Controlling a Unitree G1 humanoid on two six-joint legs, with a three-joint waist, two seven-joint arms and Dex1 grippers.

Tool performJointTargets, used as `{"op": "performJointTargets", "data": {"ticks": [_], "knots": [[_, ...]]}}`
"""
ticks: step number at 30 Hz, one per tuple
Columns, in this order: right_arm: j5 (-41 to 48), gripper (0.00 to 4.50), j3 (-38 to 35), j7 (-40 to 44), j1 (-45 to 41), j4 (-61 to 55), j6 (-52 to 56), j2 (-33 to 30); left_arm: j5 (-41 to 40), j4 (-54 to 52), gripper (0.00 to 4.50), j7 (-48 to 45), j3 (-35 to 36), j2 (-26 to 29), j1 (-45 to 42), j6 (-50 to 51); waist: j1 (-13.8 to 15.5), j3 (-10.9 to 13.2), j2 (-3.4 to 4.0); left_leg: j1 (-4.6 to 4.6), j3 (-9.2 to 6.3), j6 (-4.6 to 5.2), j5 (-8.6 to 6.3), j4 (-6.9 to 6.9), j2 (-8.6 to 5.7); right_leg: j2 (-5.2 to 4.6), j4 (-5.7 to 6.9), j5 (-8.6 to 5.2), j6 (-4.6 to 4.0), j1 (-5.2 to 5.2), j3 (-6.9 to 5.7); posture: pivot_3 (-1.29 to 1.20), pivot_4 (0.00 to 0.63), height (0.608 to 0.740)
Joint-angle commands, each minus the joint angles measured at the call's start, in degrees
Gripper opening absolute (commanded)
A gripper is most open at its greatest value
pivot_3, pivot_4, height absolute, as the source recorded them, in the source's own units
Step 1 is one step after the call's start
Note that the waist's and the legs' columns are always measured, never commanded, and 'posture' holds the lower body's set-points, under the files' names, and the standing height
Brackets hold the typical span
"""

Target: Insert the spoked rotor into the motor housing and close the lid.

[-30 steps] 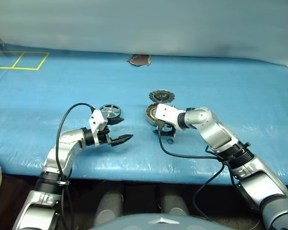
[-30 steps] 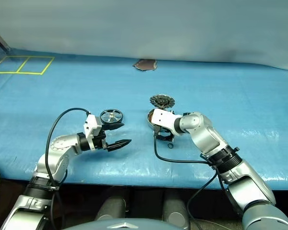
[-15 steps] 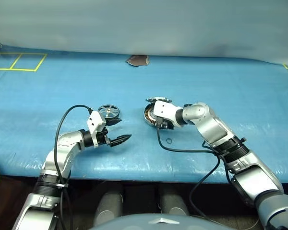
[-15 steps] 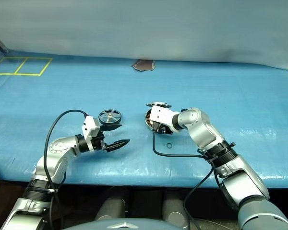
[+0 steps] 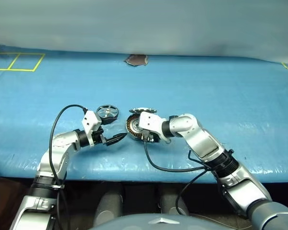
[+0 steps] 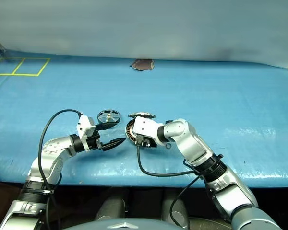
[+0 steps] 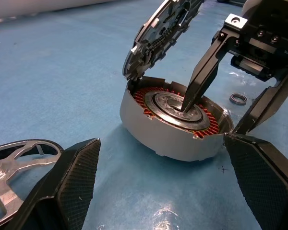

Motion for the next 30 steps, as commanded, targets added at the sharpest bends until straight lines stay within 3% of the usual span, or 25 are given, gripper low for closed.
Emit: {"op": "performJointTargets", "data": {"ticks": [1,10,14,19,24,27,30], "knots": [[0.63,2.08,-0.04,-1.52,0.38,-0.18,0.07,1.29,-0.65,-2.65,4.5,0.24,1.2,0.57,-0.06,-0.81,0.02,0.0,0.0,0.01,0.0,0.0,0.0,0.0,0.0,0.0,0.0,0.0,0.0,0.0,0.0,0.0,0.15,0.74],[1.23,2.08,-2.27,-4.86,0.59,4.35,1.42,2.7,-0.48,-3.02,4.5,0.48,0.97,0.64,0.08,-0.73,-0.2,-0.02,-0.01,0.16,-0.02,-0.02,0.01,0.04,0.02,0.01,0.07,0.01,-0.02,0.06,0.0,0.0,0.15,0.74],[1.84,3.21,-3.34,-6.24,0.94,3.14,1.0,2.84,-0.47,-2.98,4.5,0.53,0.77,0.49,0.02,-0.71,-0.07,-0.02,-0.01,0.13,-0.02,-0.02,0.01,0.04,0.01,-0.01,0.07,0.01,-0.02,0.04,0.0,0.0,0.15,0.74],[4.81,3.21,-7.25,-8.27,2.52,-4.52,3.06,3.4,-0.44,-2.75,4.5,0.37,0.48,0.41,-0.08,-0.66,0.6,-0.01,-0.01,-0.06,-0.04,-0.01,0.01,-0.03,-0.02,-0.01,0.0,0.02,-0.03,-0.08,-0.01,0.0,0.15,0.74],[12.32,3.21,-15.9,-12.12,7.36,-16.1,7.53,6.28,-0.77,-2.46,4.5,-0.33,0.15,0.45,-0.58,-0.24,0.75,-0.01,-0.01,-0.06,-0.04,-0.02,0.0,-0.1,-0.01,-0.01,-0.02,0.0,-0.04,-0.08,-0.01,0.0,0.15,0.74],[15.0,3.21,-20.86,-15.19,11.07,-21.51,8.82,6.9,-1.24,-2.32,4.5,-1.32,-0.1,0.44,-0.91,0.06,0.83,-0.01,-0.01,-0.04,-0.04,-0.03,-0.01,-0.08,0.0,-0.01,-0.02,0.0,-0.04,-0.06,-0.01,0.0,0.15,0.74],[15.37,3.21,-24.74,-16.94,20.15,-25.16,8.59,3.95,-1.91,-2.27,4.5,-2.57,-0.4,0.35,-1.34,0.99,1.25,-0.02,-0.03,-0.04,-0.04,-0.06,-0.02,-0.06,-0.02,-0.06,-0.05,0.0,-0.03,-0.04,-0.03,0.0,0.15,0.74]]}}
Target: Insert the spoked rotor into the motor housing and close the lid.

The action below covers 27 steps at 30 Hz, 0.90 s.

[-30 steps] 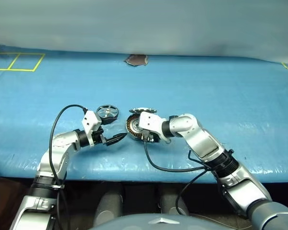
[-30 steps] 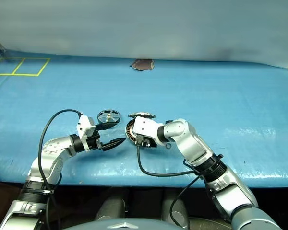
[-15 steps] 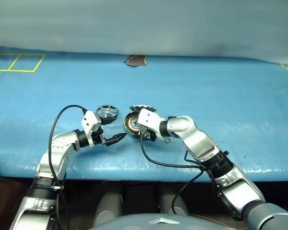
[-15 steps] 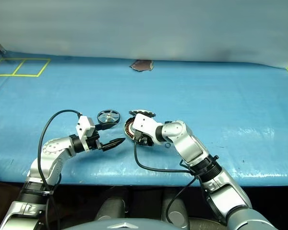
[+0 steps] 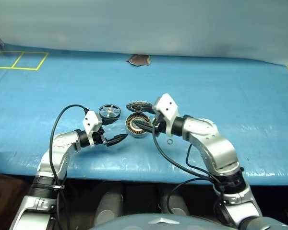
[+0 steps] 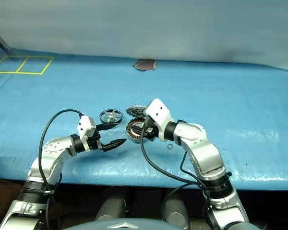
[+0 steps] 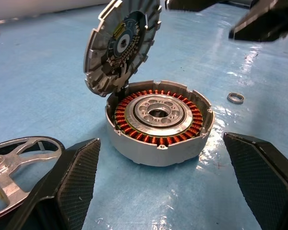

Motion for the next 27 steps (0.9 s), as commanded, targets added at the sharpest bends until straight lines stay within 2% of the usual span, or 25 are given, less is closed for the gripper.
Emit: {"op": "performJointTargets", "data": {"ticks": [1,6,11,27], "knots": [[1.91,3.21,-5.71,-2.37,9.27,-5.1,-0.52,-2.67,-1.82,-1.43,4.5,-1.72,0.11,0.36,-1.16,0.9,0.51,-0.02,-0.03,-0.01,0.0,-0.01,-0.01,-0.01,-0.01,-0.02,-0.03,0.0,0.0,0.0,0.0,0.0,0.15,0.74],[3.89,3.21,-10.94,-6.5,18.53,-6.19,-3.48,-1.59,-2.89,-1.01,4.5,-3.85,-0.5,0.12,-2.5,2.2,0.17,-0.01,-0.01,-0.07,0.1,-0.01,-0.03,-0.02,0.04,-0.02,0.0,-0.01,-0.01,-0.1,0.03,0.0,0.15,0.74],[3.8,3.21,-10.54,-9.23,22.74,-3.3,-6.15,-0.77,-4.19,-0.08,4.5,-7.01,-1.08,-0.17,-3.53,2.81,-0.03,-0.01,0.0,0.02,0.14,-0.17,-0.13,0.0,0.1,-0.03,0.01,-0.01,-0.02,-0.04,0.0,0.0,0.15,0.74],[-0.77,3.21,-4.85,-13.53,26.36,2.81,-9.65,-3.81,-3.39,1.09,4.5,-8.97,-1.69,-0.3,-4.6,0.83,0.26,-0.01,-0.01,-0.04,0.16,-0.03,-0.04,-0.01,0.07,-0.08,-0.03,-0.01,-0.02,-0.06,0.0,0.0,0.15,0.74]]}}
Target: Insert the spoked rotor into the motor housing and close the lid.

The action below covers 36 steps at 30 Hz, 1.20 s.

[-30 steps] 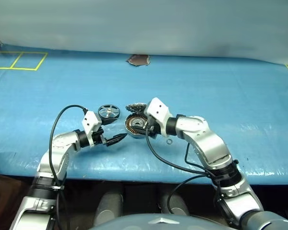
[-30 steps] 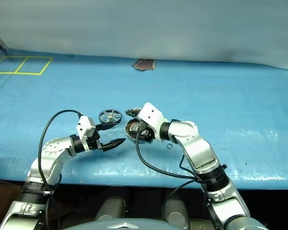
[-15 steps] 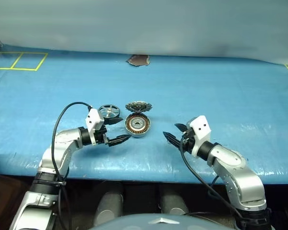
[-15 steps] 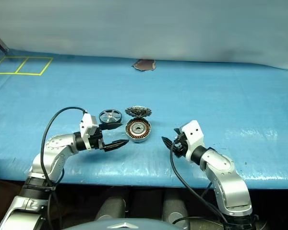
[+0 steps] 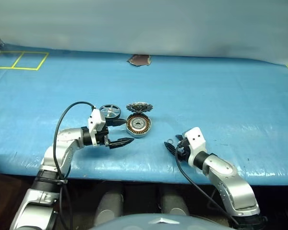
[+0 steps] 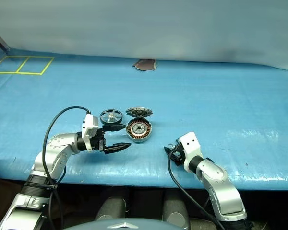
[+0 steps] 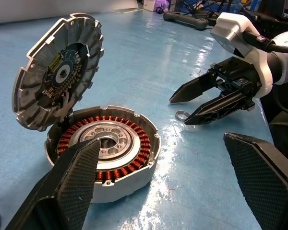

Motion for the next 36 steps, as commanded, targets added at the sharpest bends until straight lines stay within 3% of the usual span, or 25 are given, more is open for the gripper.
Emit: {"op": "performJointTargets", "data": {"ticks": [1,2,5,9,11,12,13,22,28,36], "knots": [[-0.89,3.21,0.38,-0.7,0.9,-0.47,-0.69,-1.02,-0.01,-0.29,4.5,0.13,0.42,-0.14,-1.01,-1.32,0.06,0.0,0.0,0.0,0.0,0.0,0.0,0.0,0.0,0.0,0.0,0.0,0.0,0.01,0.0,0.0,0.15,0.74],[-0.96,3.21,0.36,-0.81,1.17,-0.29,-0.82,-1.16,0.05,-0.17,4.5,0.15,0.4,-0.14,-1.05,-1.45,0.11,0.0,0.0,0.0,0.0,0.0,0.0,0.0,0.0,0.0,0.0,0.0,0.0,0.01,0.0,0.0,0.15,0.74],[-0.88,2.64,0.37,-0.78,1.78,-0.23,-0.96,-1.52,0.2,0.02,4.5,0.25,0.34,-0.13,-1.12,-1.74,0.22,-0.01,-0.01,0.0,0.0,-0.01,-0.01,0.0,0.0,-0.01,-0.02,0.0,0.0,0.01,0.0,0.0,0.15,0.74],[-0.99,1.33,0.46,-1.3,1.84,-0.3,-0.94,-1.54,0.24,0.14,4.5,0.35,0.25,-0.09,-1.15,-1.94,0.29,-0.01,-0.01,0.0,-0.01,-0.01,-0.01,0.0,0.0,-0.01,-0.03,0.0,0.0,0.02,0.0,0.0,0.15,0.74],[-0.74,1.33,0.49,-1.21,1.77,-0.22,-0.73,-1.54,0.29,0.19,4.5,0.4,0.22,-0.04,-1.14,-2.01,0.3,-0.01,-0.01,0.01,-0.01,-0.03,-0.02,0.0,0.01,-0.01,-0.02,0.0,0.0,0.02,0.0,0.0,0.15,0.74],[-0.68,0.94,0.53,-1.13,1.74,-0.21,-0.64,-1.6,0.32,0.22,4.5,0.39,0.22,0.0,-1.12,-2.04,0.3,-0.01,-0.01,0.01,-0.01,-0.05,-0.03,0.01,0.01,-0.01,-0.02,0.0,0.0,0.02,0.0,0.0,0.15,0.74],[-0.72,0.82,0.62,-1.04,1.68,-0.2,-0.59,-1.73,0.37,0.26,4.5,0.37,0.22,0.07,-1.09,-2.11,0.29,-0.01,-0.01,0.01,-0.01,-0.05,-0.04,0.01,0.0,-0.01,-0.02,0.0,0.0,0.03,0.0,0.0,0.15,0.74],[0.96,0.79,0.48,-2.18,-2.88,-4.24,-0.22,0.41,1.42,0.56,4.5,1.15,0.33,0.74,0.37,-2.57,0.07,0.0,-0.01,0.0,0.0,-0.04,-0.03,0.01,0.02,0.0,-0.02,0.0,0.0,0.0,0.0,0.0,0.15,0.74],[2.3,0.79,5.25,-1.67,-10.89,-5.71,1.4,3.74,3.48,1.15,4.5,3.17,0.8,0.89,0.73,-4.04,-0.05,0.0,-0.01,0.01,-0.01,0.0,0.0,0.0,0.08,0.05,0.0,0.0,0.0,-0.02,-0.02,0.0,0.15,0.74],[0.82,0.79,13.43,0.65,-18.67,2.21,0.44,5.35,3.97,1.96,4.5,4.49,1.67,1.04,0.96,-6.06,0.12,0.0,-0.01,-0.03,-0.04,0.04,-0.03,-0.02,0.0,0.03,-0.05,0.0,-0.01,-0.03,-0.04,0.0,0.15,0.74]]}}
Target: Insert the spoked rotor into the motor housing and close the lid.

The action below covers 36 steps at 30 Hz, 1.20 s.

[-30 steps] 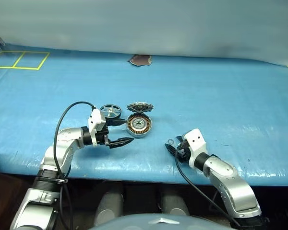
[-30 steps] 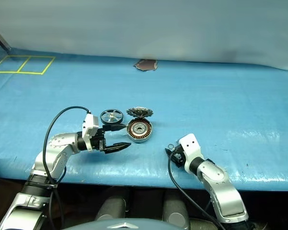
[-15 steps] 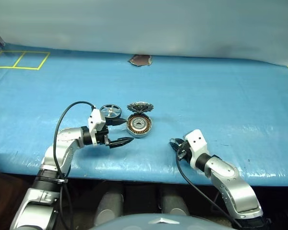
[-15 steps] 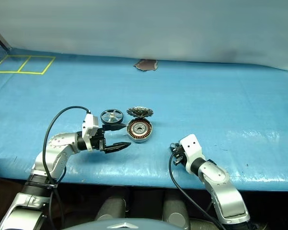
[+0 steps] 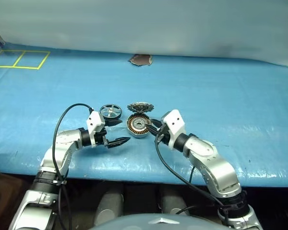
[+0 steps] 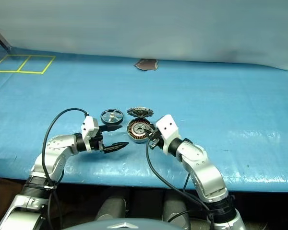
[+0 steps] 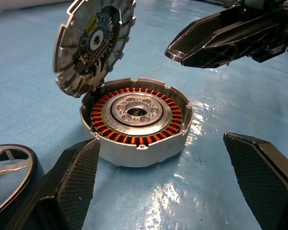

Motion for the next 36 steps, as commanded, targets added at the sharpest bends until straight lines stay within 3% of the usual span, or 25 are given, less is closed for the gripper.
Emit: {"op": "performJointTargets", "data": {"ticks": [1,12,36], "knots": [[-0.31,0.79,1.89,0.93,-2.34,2.88,-1.73,1.01,0.04,-0.71,4.5,0.5,1.39,0.57,0.17,-1.82,-0.02,0.0,0.0,0.0,-0.01,0.0,0.0,0.0,0.0,0.0,0.0,0.0,0.0,0.0,-0.01,0.0,0.15,0.74],[-2.61,0.79,3.74,3.04,-9.06,13.53,-6.21,2.17,0.22,-0.93,4.5,2.03,1.73,0.86,1.05,-3.02,-0.46,0.0,0.0,0.04,0.0,0.01,0.0,0.0,0.0,0.03,0.02,0.01,0.0,0.02,0.0,0.0,0.15,0.74],[-4.46,0.79,3.57,4.86,-10.55,17.27,-7.19,1.43,0.12,-1.72,4.5,2.55,1.92,1.04,1.79,-3.11,-0.58,0.0,0.0,0.07,0.0,0.01,0.01,0.01,0.0,0.04,0.05,0.01,0.01,0.03,0.0,0.0,0.15,0.74]]}}
